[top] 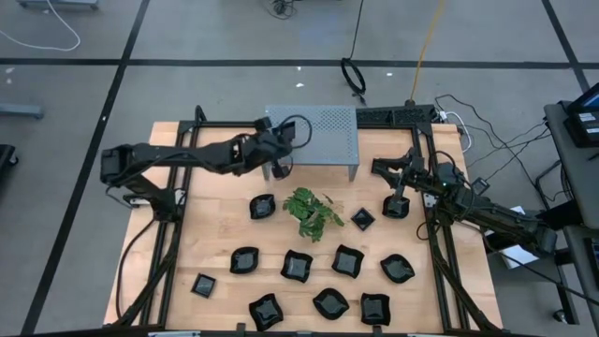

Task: Pick & Place Mini shaped plates
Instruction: Stack the black square plate on top of the other black square plate on the shelf

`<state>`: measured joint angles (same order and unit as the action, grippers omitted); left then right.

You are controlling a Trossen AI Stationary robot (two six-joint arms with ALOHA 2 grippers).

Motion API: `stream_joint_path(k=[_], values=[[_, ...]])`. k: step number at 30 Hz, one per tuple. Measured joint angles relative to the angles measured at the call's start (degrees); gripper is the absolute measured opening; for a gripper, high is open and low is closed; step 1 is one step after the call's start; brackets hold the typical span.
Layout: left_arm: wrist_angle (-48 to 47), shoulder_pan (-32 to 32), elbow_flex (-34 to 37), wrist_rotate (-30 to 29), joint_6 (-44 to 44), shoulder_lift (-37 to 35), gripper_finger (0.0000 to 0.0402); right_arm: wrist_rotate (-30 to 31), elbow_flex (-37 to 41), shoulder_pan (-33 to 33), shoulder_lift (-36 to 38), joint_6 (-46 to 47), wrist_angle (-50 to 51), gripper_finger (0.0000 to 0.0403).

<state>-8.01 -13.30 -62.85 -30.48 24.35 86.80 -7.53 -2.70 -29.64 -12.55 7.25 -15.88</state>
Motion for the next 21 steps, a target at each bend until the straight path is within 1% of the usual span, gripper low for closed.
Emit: stream_joint_path(k=[3,5,7,12,14,17,21], values=[[1.2,-1.1,0.0,0.0,0.7,1.3,0.0013,0.0,0.0,0.0,-0.1,0.0,0.2,0.0142],[0.7,-1.6,0.0,0.0,1.3,1.4,0.0008,0.0,0.0,0.0,-0.1,0.0,0.1,0.0142],[0.6,-1.8,0.0,0.0,1.8,1.4,0.0004,0.0,0.0,0.0,-0.1,0.0,0.1,0.0142],[0.9,-1.8,0.0,-1.3,3.0,1.3,0.0015,0.0,0.0,0.0,-0.1,0.0,0.1,0.0142],[0.0,-1.9,0.0,-1.3,3.0,1.3,0.0011,0.0,0.0,0.0,-0.1,0.0,0.1,0.0142],[-1.1,-2.0,0.0,-1.3,1.9,1.5,0.0005,0.0,0.0,0.0,-0.1,0.0,0.1,0.0142],[-1.7,-2.0,0.0,-1.5,-0.2,1.4,0.0014,0.0,0.0,0.0,-0.1,0.0,0.1,0.0142]])
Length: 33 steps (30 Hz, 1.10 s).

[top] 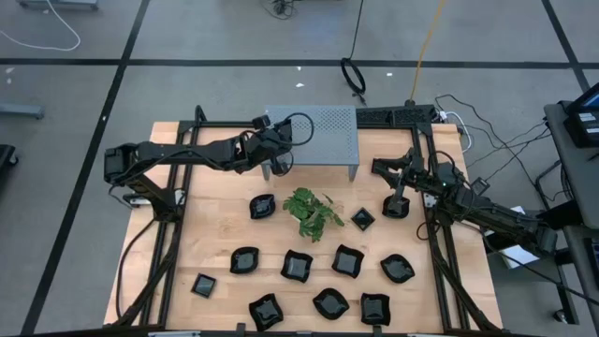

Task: Pick & Place Mini shaped plates
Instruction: Stack the black square plate on top of the other black square plate on the shelf

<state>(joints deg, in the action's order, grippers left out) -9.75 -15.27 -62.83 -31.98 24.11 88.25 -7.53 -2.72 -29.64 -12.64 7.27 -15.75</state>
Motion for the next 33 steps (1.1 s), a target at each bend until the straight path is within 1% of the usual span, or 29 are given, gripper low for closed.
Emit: stream_joint_path(k=[6,10,14,20,26,33], values=[[-1.8,0.2,0.0,-1.2,-1.8,0.0,0.0005,0.0,0.0,0.0,0.0,0.0,0.0,0.0142],[-2.2,0.8,0.0,-1.7,-1.7,0.0,0.0018,0.0,0.0,0.0,0.0,0.0,0.0,0.0142],[-2.2,1.2,0.0,-2.6,-1.8,0.0,0.0021,0.0,0.0,0.0,0.0,0.0,0.0,0.0142],[-2.2,1.2,0.0,-2.6,-2.1,0.0,0.0005,0.0,0.0,0.0,0.0,0.0,0.0,0.0142],[-2.5,1.2,0.0,-2.8,-2.1,0.0,0.0032,0.0,0.0,0.0,0.0,0.0,0.0,0.0141],[-2.5,1.2,0.0,-4.6,-2.8,0.0,0.006,0.0,0.0,0.0,0.0,0.0,0.0,0.0141]])
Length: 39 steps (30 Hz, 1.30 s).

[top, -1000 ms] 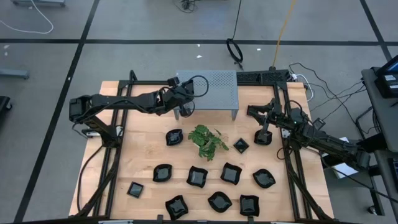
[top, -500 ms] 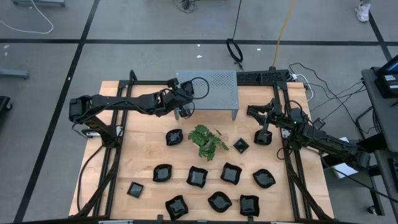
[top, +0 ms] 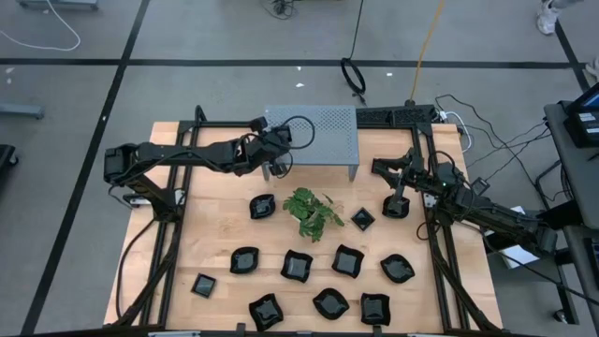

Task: Pick & Place Mini shaped plates
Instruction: Stack the black square plate on top of the other black square plate on the shelf

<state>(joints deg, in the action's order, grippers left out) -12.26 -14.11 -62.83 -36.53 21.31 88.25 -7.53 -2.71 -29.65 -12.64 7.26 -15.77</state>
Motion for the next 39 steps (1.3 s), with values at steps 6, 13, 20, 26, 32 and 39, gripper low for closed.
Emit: stream_joint_path(k=[6,13,20,26,32,39], values=[[1.1,0.1,0.0,-1.6,-0.9,0.0,0.0095,0.0,0.0,0.0,0.0,0.0,0.0,0.0141],[8.1,2.3,0.0,-3.0,5.2,-0.2,0.0139,0.0,0.0,0.0,0.0,0.0,0.0,0.0141],[14.7,5.7,0.0,-6.7,7.1,-0.2,0.0145,0.0,0.0,0.0,0.0,0.0,0.0,0.0141],[17.3,8.2,0.0,-6.7,5.0,-0.2,0.0145,0.0,0.0,0.0,0.0,0.0,0.0,0.0141],[17.3,10.3,0.0,-6.7,0.6,-0.2,0.0145,0.0,0.0,0.0,0.0,0.0,0.0,0.0141],[18.1,12.6,0.0,-6.7,-2.2,-0.2,0.0145,0.0,0.0,0.0,0.0,0.0,0.0,0.0141]])
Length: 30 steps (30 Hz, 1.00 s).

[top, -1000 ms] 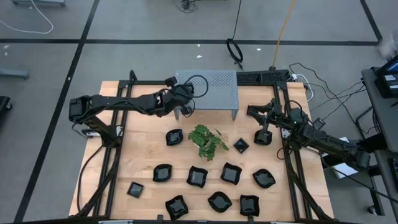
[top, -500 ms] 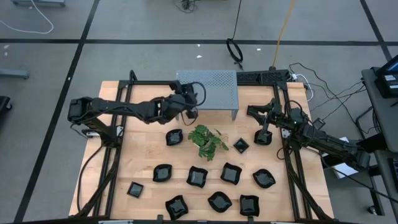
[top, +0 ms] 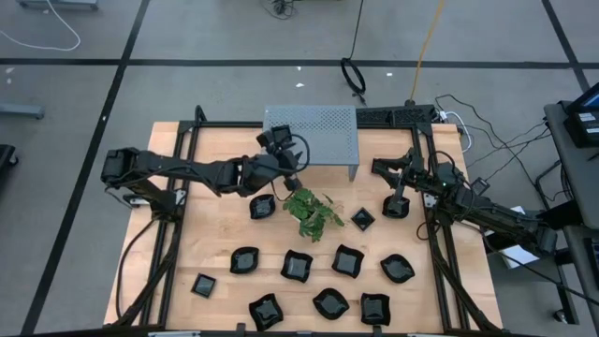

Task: Pick & Place Mini shaped plates
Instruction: Stack the black square plate on top of the other black square plate on the shelf

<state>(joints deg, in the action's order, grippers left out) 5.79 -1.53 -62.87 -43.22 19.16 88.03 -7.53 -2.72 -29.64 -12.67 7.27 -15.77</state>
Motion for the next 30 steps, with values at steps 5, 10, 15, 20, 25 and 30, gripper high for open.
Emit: stream_joint_path(k=[5,10,15,20,25,30], values=[[2.1,1.0,0.0,0.0,0.3,0.0,0.0145,0.0,0.0,0.0,0.0,0.0,0.0,0.0141],[3.8,1.3,0.0,0.0,0.5,0.0,0.0145,0.0,0.0,0.0,0.0,0.0,-1.6,0.0141],[4.0,1.3,0.0,0.0,0.2,0.0,0.0145,0.0,0.0,0.0,0.0,0.0,-4.8,0.0141],[4.1,1.3,0.0,0.0,0.1,0.0,0.0145,-0.2,0.0,0.0,0.0,0.0,-6.4,0.0141],[4.4,1.3,0.0,0.1,0.2,0.0,0.0145,-0.1,0.0,0.1,0.0,0.0,-6.5,0.0141],[4.4,1.3,0.0,0.2,0.5,0.0,0.0145,0.1,0.0,0.1,-0.2,1.4,-9.2,0.0142]])
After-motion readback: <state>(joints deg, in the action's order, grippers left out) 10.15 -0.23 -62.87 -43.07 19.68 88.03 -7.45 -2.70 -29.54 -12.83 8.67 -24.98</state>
